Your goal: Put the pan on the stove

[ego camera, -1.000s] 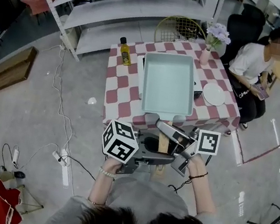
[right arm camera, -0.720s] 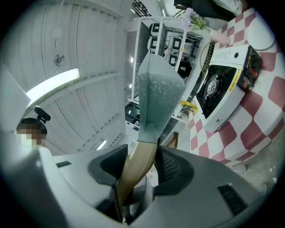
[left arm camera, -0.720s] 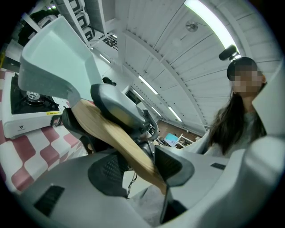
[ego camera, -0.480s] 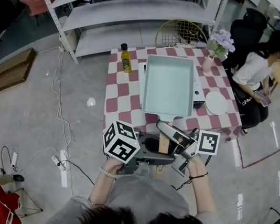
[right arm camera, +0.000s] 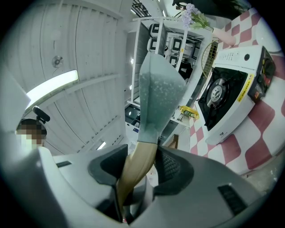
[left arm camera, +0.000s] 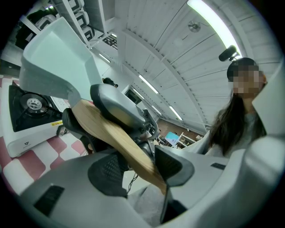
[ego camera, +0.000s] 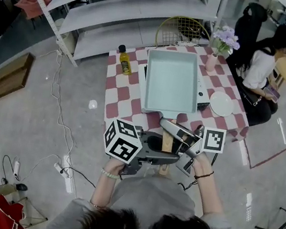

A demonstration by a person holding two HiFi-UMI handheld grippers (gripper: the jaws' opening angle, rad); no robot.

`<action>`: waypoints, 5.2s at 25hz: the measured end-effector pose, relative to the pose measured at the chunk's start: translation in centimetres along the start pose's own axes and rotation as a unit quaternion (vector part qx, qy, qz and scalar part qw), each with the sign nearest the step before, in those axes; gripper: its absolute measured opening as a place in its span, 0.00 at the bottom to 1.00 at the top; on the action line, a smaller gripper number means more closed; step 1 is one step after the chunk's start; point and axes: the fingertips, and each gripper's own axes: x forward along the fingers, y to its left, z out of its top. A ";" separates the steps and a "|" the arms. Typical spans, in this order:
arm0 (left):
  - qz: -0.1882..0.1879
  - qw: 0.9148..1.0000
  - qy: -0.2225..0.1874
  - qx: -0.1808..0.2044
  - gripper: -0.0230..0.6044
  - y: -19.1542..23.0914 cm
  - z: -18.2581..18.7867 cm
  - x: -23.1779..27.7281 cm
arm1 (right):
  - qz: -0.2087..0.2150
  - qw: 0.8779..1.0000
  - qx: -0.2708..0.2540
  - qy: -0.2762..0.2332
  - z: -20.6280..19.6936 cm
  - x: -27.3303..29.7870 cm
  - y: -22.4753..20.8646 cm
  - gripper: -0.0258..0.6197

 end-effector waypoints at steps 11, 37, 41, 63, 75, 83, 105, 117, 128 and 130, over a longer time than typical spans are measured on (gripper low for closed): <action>-0.002 1.000 -0.003 -0.007 0.34 1.3 1.0 0.2 | 0.006 1.000 0.015 -0.008 1.3 0.1 -0.9 0.35; 0.048 0.996 -0.043 -0.057 0.35 11.4 7.3 1.5 | 0.022 0.995 0.077 0.052 9.5 2.0 -8.1 0.34; 0.055 0.995 -0.050 -0.064 0.35 12.5 8.0 1.8 | 0.027 0.994 0.080 0.064 10.3 2.1 -9.0 0.34; 0.080 0.986 -0.088 -0.116 0.35 16.1 9.2 2.9 | 0.026 0.985 0.132 0.106 11.6 1.9 -12.3 0.34; 0.057 0.979 -0.097 -0.168 0.35 17.2 8.4 2.5 | -0.005 0.978 0.188 0.091 10.7 1.8 -14.8 0.34; 0.044 0.977 -0.099 -0.185 0.35 17.9 8.0 2.3 | -0.017 0.976 0.201 0.085 10.5 1.8 -16.0 0.34; 0.026 0.973 -0.087 -0.213 0.35 18.4 6.2 2.6 | -0.040 0.972 0.217 0.080 9.1 1.2 -17.7 0.34; 0.023 0.972 -0.082 -0.220 0.35 18.4 5.7 2.6 | -0.046 0.970 0.227 0.077 8.6 1.0 -17.9 0.34; 0.022 0.972 -0.073 -0.223 0.35 18.8 5.1 2.8 | -0.049 0.970 0.225 0.077 8.3 0.8 -18.5 0.34; 0.023 0.972 -0.072 -0.223 0.35 18.9 5.0 2.9 | -0.048 0.971 0.221 0.078 8.3 0.8 -18.6 0.34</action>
